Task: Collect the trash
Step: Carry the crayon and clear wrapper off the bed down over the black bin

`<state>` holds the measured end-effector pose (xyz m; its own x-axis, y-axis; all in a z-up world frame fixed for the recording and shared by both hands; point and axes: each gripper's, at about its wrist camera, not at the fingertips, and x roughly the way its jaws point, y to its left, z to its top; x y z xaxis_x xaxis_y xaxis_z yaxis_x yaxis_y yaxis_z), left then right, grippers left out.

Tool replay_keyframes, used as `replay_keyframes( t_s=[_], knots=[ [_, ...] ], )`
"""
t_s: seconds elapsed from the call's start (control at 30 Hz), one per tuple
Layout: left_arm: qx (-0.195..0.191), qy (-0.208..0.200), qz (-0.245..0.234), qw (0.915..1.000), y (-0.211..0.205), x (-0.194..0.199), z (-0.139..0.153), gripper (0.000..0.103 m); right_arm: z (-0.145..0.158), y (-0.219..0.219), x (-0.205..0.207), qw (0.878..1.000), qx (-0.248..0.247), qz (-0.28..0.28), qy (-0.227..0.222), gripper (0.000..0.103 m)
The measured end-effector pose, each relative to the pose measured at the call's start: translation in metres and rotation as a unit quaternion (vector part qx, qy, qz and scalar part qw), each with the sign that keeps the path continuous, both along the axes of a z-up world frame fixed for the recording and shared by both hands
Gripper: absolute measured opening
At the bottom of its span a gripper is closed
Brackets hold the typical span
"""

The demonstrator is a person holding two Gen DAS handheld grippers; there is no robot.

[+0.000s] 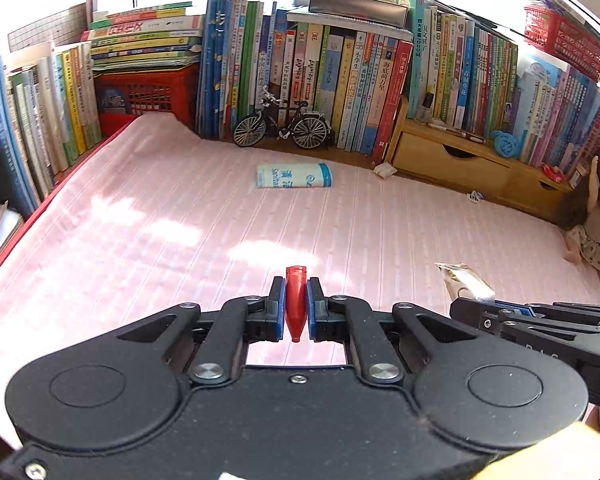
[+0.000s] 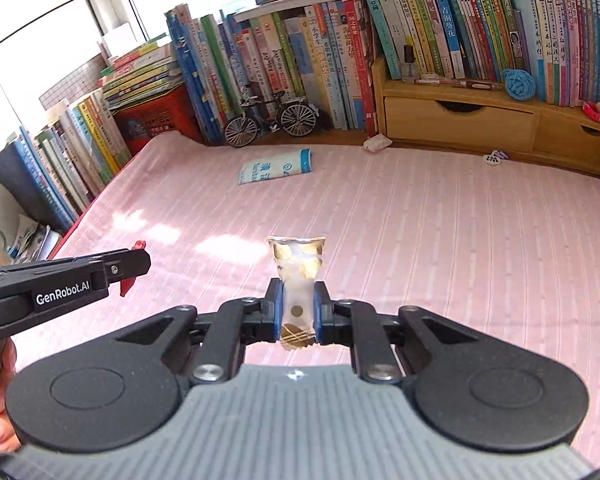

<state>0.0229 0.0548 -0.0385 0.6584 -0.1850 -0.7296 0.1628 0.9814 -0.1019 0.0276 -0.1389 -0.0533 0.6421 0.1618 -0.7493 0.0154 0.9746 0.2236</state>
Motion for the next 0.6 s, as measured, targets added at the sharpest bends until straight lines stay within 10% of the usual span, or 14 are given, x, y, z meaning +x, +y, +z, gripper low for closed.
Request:
replay_keyframes(
  t_s=[0.6],
  knots=[
    [-0.001,0.091,0.046,0.9948,0.131,-0.222,-0.050,0.010,-0.026,0.114,-0.192,0.996,0.007,0.073,0.054,0.019]
  ],
)
